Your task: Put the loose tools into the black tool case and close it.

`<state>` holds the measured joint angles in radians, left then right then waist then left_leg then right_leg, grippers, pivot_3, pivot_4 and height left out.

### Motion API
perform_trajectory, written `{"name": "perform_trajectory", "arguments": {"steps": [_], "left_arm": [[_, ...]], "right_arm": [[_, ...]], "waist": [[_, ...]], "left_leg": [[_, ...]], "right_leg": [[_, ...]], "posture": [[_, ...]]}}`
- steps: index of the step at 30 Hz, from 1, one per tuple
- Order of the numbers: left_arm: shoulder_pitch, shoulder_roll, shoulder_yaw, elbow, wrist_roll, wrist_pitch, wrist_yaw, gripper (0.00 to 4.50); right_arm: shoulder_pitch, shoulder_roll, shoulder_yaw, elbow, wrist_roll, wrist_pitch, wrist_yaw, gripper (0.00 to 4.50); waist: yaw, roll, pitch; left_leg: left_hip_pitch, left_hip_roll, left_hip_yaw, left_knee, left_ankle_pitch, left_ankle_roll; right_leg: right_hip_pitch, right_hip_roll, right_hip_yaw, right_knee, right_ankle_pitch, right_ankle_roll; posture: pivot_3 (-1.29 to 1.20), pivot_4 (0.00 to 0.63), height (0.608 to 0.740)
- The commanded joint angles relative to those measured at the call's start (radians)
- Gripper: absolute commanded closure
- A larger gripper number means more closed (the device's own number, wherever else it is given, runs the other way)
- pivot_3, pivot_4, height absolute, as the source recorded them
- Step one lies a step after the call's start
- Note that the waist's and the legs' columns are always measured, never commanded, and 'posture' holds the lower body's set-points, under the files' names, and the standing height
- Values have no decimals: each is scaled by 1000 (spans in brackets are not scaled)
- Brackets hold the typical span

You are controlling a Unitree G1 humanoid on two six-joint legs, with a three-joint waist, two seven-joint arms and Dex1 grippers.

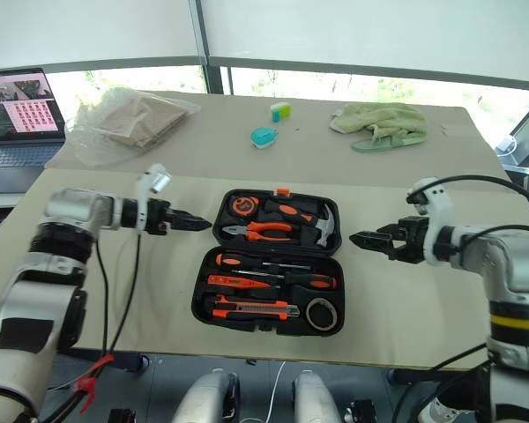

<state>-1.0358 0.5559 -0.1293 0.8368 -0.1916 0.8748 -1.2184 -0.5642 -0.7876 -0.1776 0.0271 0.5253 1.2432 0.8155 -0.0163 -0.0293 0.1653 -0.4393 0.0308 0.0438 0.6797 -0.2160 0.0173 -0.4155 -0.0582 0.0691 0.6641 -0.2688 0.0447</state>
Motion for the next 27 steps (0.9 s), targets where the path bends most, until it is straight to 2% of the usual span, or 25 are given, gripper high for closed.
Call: {"name": "perform_trajectory", "arguments": {"steps": [1, 5, 8, 10, 13, 18, 19, 20, 21, 24, 27], "left_arm": [[-73, -19, 9, 67, 25, -18, 51, 0], [-93, -46, -1, 110, 41, -45, 45, 0], [-99, -59, 2, 133, 53, -63, 61, 0], [-101, -65, 11, 157, 58, -81, 82, 531], [-99, -71, 14, 182, 68, -111, 102, 1480], [-81, -76, 2, 150, 67, -93, 61, 3449], [-79, -77, 2, 144, 67, -89, 59, 3724], [-77, -79, 2, 140, 68, -88, 58, 4231], [-75, -79, 2, 136, 68, -88, 57, 4479], [-75, -82, 6, 135, 68, -88, 62, 4500], [-78, -84, 19, 134, 58, -88, 67, 4500]], "right_arm": [[-79, 39, 7, 76, -3, 32, -55, 40], [-156, 102, -2, 194, -12, 31, -111, 40], [-150, 100, 58, 199, -32, -5, -100, 40], [-147, 109, 78, 205, -41, -17, -105, 0], [-151, 124, 94, 227, -55, -36, -111, 746], [-142, 123, 107, 215, -54, -45, -98, 2521], [-141, 121, 110, 211, -52, -46, -94, 2798], [-141, 117, 115, 209, -54, -50, -90, 3209], [-139, 114, 123, 204, -59, -57, -88, 3528], [-138, 116, 129, 194, -66, -81, -87, 4424], [-150, 135, 103, 179, -53, -108, -91, 4424]], "waist": [[1, 0, 0], [1, 0, 0], [5, 0, 0], [5, 0, 0], [4, 0, 0], [3, 1, 0], [3, 1, 0], [3, 1, -1], [3, 1, -1], [1, 1, -1], [1, 1, -1]], "left_leg": [[-4, 0, 0, 1, 0, -1], [-6, 0, 0, 1, 1, -1], [-6, -1, 0, 1, 1, -1], [-7, -1, 0, 1, 1, -1], [-6, -1, 0, 1, 1, -1], [-5, -1, 0, 1, 2, -3], [-4, -1, 0, 1, 2, -3], [-4, -1, 0, 1, 2, -3], [-3, -1, 0, 1, 3, -3], [-2, -1, -1, 1, 3, -3], [-2, -1, -1, 1, 3, -3]], "right_leg": [[-5, 0, 0, 1, 0, 0], [-7, -1, 0, 2, 1, -1], [-7, -1, 0, 2, 1, -1], [-7, -1, 0, 1, 1, -1], [-7, -1, 0, 2, 1, 0], [-5, -1, 0, 3, 1, 0], [-5, -1, 0, 3, 1, -1], [-4, -1, 0, 4, 1, -1], [-4, -1, 0, 4, 1, -1], [-3, -1, 0, 5, 2, -1], [-3, -1, 0, 5, 2, -1]], "posture": [[0, 150, 740], [0, 150, 740], [0, 150, 740], [0, 150, 740], [0, 150, 740], [0, 150, 740], [0, 150, 740], [0, 150, 740], [0, 150, 740], [0, 150, 740], [0, 150, 740]]}}
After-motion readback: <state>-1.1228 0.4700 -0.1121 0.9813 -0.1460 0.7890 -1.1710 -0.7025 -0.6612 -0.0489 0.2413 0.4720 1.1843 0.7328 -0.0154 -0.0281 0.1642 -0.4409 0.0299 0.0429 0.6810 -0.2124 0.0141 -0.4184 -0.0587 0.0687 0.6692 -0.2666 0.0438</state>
